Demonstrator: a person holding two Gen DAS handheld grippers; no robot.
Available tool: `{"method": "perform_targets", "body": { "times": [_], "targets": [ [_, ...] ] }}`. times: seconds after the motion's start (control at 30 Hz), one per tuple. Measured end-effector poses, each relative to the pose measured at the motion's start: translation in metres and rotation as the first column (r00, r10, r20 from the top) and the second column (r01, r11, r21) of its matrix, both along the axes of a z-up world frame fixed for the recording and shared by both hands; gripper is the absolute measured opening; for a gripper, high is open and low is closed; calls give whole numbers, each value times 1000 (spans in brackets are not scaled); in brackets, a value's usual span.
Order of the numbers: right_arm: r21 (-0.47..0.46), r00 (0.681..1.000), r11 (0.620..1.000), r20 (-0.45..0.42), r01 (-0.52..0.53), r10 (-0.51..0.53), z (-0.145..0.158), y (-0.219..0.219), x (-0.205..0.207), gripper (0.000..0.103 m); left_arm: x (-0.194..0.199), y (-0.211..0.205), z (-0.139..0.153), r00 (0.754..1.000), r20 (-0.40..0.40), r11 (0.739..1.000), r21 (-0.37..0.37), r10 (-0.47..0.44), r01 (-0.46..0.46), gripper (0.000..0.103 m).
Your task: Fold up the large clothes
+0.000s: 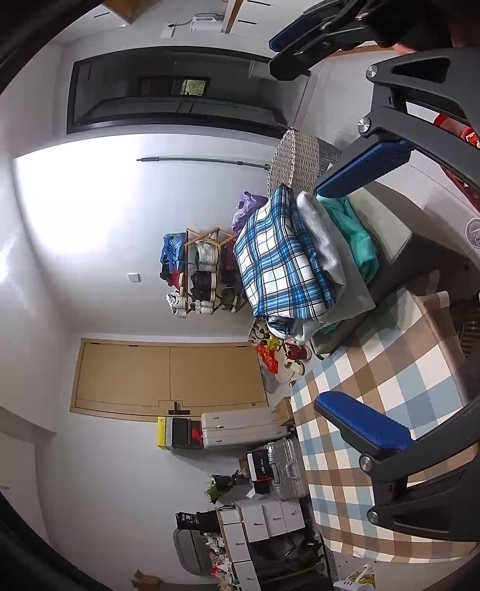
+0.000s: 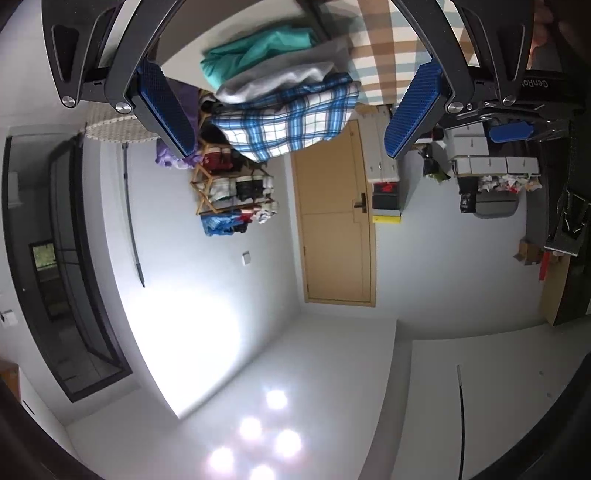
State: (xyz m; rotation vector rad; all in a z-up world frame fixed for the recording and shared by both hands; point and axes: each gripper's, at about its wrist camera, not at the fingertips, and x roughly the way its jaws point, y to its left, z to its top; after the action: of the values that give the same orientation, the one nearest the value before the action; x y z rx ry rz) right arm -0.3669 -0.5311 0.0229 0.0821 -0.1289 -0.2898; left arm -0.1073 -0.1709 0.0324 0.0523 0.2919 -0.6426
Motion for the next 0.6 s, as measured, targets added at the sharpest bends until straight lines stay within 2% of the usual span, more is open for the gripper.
{"method": "perform_targets", "body": {
  "times": [0.43, 0.6],
  "targets": [
    [-2, 1000, 1000, -1, -2, 2, 1, -1, 1, 103, -5, -7, 1, 1000, 12, 1000, 9, -12, 11, 102],
    [-6, 1000, 1000, -1, -4, 4, 1, -1, 1, 103, -4, -10, 1, 1000, 9, 1000, 5, 18, -18, 102]
  ]
}}
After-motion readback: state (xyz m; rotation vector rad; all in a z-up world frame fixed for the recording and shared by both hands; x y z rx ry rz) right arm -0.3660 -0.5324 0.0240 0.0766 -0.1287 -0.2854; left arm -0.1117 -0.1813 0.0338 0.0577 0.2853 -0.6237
